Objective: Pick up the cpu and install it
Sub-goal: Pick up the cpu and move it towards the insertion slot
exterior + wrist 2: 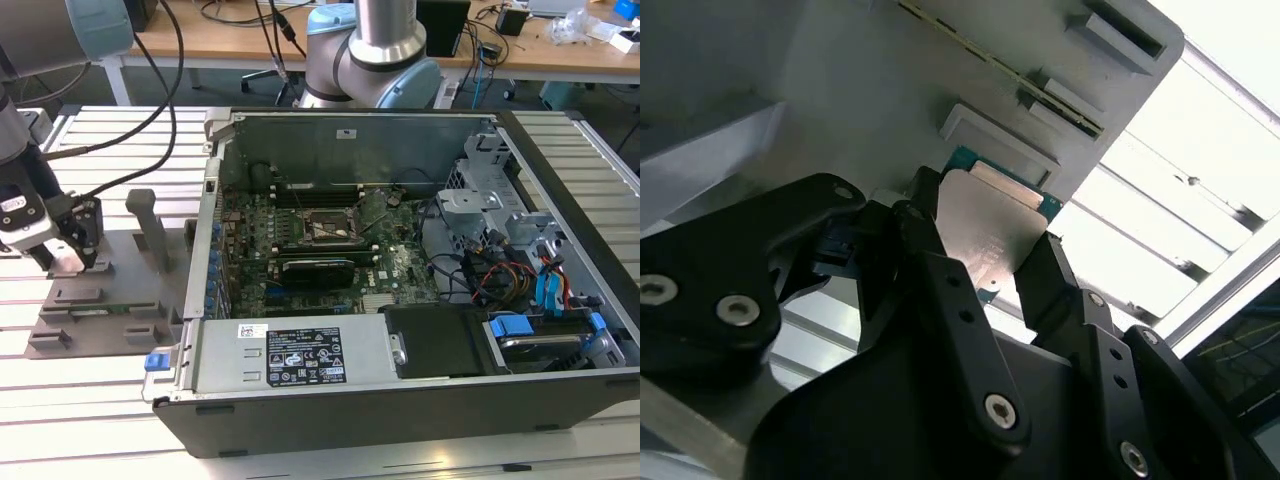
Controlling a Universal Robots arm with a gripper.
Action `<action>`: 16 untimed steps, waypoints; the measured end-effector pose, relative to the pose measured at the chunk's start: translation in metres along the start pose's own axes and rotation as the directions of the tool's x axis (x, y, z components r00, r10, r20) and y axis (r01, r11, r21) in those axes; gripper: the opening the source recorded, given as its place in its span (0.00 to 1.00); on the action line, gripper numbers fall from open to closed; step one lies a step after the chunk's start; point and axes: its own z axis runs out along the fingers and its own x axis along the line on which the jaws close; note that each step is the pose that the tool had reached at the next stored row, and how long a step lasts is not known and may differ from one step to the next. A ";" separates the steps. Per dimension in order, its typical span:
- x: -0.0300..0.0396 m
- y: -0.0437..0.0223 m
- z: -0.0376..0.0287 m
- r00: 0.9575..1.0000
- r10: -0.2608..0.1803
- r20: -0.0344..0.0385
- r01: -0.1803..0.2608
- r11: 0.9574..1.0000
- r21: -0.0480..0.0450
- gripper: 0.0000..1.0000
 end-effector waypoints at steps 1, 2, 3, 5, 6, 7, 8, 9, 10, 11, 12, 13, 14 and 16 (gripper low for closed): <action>0.0000 0.0000 -0.0006 1.000 0.000 0.000 0.000 1.000 0.000 0.55; 0.0000 0.0000 -0.0012 1.000 0.000 0.000 0.000 1.000 0.000 0.55; 0.0000 -0.0001 -0.0019 1.000 0.000 0.000 0.000 1.000 0.000 0.55; -0.0001 -0.0001 -0.0036 1.000 0.000 0.000 0.000 1.000 0.000 0.55; -0.0001 -0.0001 -0.0043 1.000 0.000 0.000 0.000 1.000 0.000 0.55; -0.0001 -0.0002 -0.0049 1.000 0.000 0.000 0.000 1.000 0.000 0.55; -0.0002 -0.0002 -0.0056 1.000 0.000 0.000 0.000 1.000 0.000 0.55; -0.0002 -0.0002 -0.0062 1.000 0.000 0.000 0.000 1.000 0.000 0.55; -0.0002 -0.0002 -0.0067 1.000 0.000 0.000 0.000 1.000 0.000 0.55; -0.0002 -0.0002 -0.0074 1.000 0.000 0.000 0.000 1.000 0.000 0.55; -0.0002 -0.0003 -0.0082 1.000 0.000 0.000 0.000 1.000 0.000 0.55; -0.0002 -0.0003 -0.0088 1.000 0.000 0.000 0.000 1.000 0.000 0.55; -0.0003 -0.0003 -0.0095 1.000 0.000 0.000 0.000 1.000 0.000 0.55; -0.0003 -0.0004 -0.0114 1.000 0.000 0.000 0.000 1.000 0.000 0.55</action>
